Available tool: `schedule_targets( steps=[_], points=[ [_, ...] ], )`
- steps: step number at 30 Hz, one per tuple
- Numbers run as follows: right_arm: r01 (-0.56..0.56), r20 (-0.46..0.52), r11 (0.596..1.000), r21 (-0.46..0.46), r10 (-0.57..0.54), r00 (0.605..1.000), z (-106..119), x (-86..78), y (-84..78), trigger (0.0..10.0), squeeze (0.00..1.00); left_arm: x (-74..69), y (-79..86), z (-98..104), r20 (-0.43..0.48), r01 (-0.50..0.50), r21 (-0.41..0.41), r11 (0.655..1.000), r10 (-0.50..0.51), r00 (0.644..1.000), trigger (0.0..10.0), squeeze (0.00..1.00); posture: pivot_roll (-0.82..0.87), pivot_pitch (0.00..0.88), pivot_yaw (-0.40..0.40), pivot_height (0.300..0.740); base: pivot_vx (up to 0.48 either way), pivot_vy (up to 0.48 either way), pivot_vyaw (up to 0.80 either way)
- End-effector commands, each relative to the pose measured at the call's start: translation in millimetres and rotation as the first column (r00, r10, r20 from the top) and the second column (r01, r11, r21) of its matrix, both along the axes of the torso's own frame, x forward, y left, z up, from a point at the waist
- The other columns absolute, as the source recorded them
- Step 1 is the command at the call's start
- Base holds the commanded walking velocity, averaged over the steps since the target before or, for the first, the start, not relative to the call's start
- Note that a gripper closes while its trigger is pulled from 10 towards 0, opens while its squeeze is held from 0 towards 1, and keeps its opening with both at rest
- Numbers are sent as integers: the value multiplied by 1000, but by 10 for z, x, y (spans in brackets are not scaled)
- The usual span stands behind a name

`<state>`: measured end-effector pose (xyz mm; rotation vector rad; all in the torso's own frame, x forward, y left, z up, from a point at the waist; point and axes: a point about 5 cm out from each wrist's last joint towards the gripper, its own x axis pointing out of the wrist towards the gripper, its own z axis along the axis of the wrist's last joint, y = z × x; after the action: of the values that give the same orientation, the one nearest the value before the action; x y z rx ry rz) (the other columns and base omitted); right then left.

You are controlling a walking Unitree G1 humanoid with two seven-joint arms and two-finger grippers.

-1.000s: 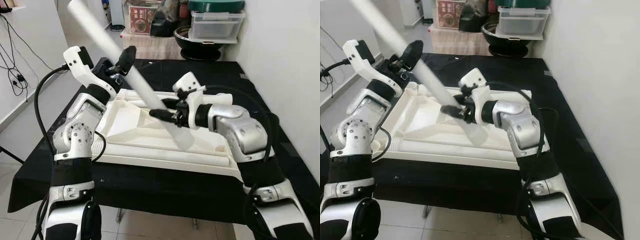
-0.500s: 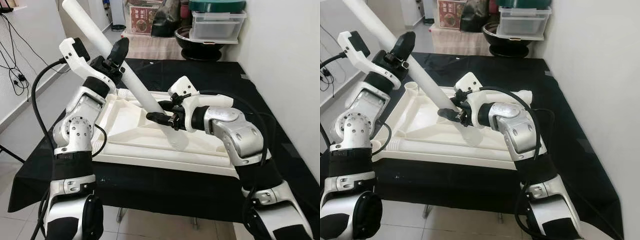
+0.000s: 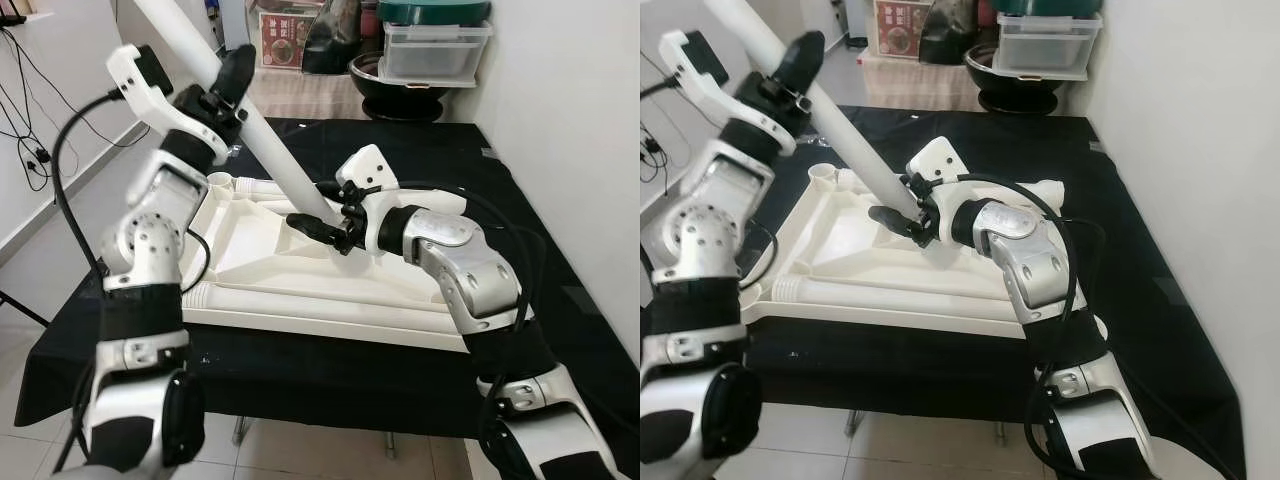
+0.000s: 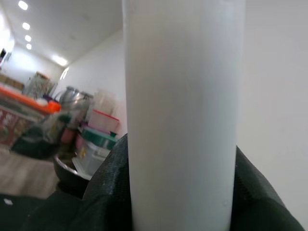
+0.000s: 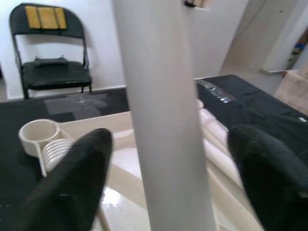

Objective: Building children table

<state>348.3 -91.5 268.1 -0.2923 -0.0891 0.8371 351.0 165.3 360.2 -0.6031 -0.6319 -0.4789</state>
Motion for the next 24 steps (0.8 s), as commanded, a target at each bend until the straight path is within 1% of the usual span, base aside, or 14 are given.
schedule_targets(
  steps=[1,5,8,10,11,12,13,16,17,18,19,20,23,24],
  points=[
    [25,-6,1000,2,-25,1000,-59,10,-51,10000,1000,-56,64,173,77,-43,22,999,42,996,0,0,-119,21,-7,740,0,0,0],
    [62,-1,998,-3,-62,998,-101,27,-118,10000,1000,-121,138,326,142,-96,63,993,86,986,0,0,-120,20,-8,740,0,0,0],
    [175,52,984,39,-177,983,-143,68,-271,10000,1000,-269,194,561,293,-261,235,936,187,938,0,0,-116,14,-13,740,0,0,0],
    [211,78,976,62,-215,973,-142,79,-311,10000,1000,-296,196,599,324,-296,273,915,203,924,0,0,-116,14,-13,740,0,0,0],
    [255,106,962,93,-264,959,-141,90,-358,10000,459,-328,188,624,361,-344,328,880,220,906,0,0,-114,13,-15,740,0,0,0],
    [335,136,936,109,-348,927,-151,107,-422,10000,0,-358,175,629,400,-398,395,828,235,886,0,0,-114,12,-14,740,0,0,0],
    [335,136,936,109,-348,927,-151,107,-422,10000,0,-358,175,629,400,-398,395,828,235,886,0,0,-114,12,-14,740,0,0,0],
    [396,-11,891,221,-404,915,-286,119,-513,10000,0,-386,158,540,471,-527,554,644,279,836,0,0,-113,10,-11,740,0,0,0],
    [398,-54,879,262,-399,916,-312,110,-525,10000,0,-383,157,509,481,-548,580,603,289,828,0,0,-111,13,-11,740,0,0,0],
    [401,-83,864,304,-395,915,-336,88,-540,10000,0,-371,159,459,472,-557,599,575,309,826,7529,0,-107,15,-9,740,0,0,0],
    [401,-83,864,304,-395,915,-336,88,-540,10000,0,-371,159,459,472,-557,599,575,309,826,7529,0,-107,15,-9,740,0,0,0],
    [410,-117,849,334,-395,911,-379,67,-556,10000,0,-355,156,391,455,-556,623,550,324,830,10000,0,-107,16,-8,740,0,0,0],
    [424,-138,840,339,-402,905,-442,43,-566,10000,0,-337,150,300,431,-547,654,523,336,837,10000,0,-108,20,-4,740,0,0,0],
    [434,-153,829,352,-406,901,-519,-2,-564,10000,0,-312,149,142,385,-525,690,498,361,849,10000,0,-105,26,-1,740,0,0,0]
  ],
)
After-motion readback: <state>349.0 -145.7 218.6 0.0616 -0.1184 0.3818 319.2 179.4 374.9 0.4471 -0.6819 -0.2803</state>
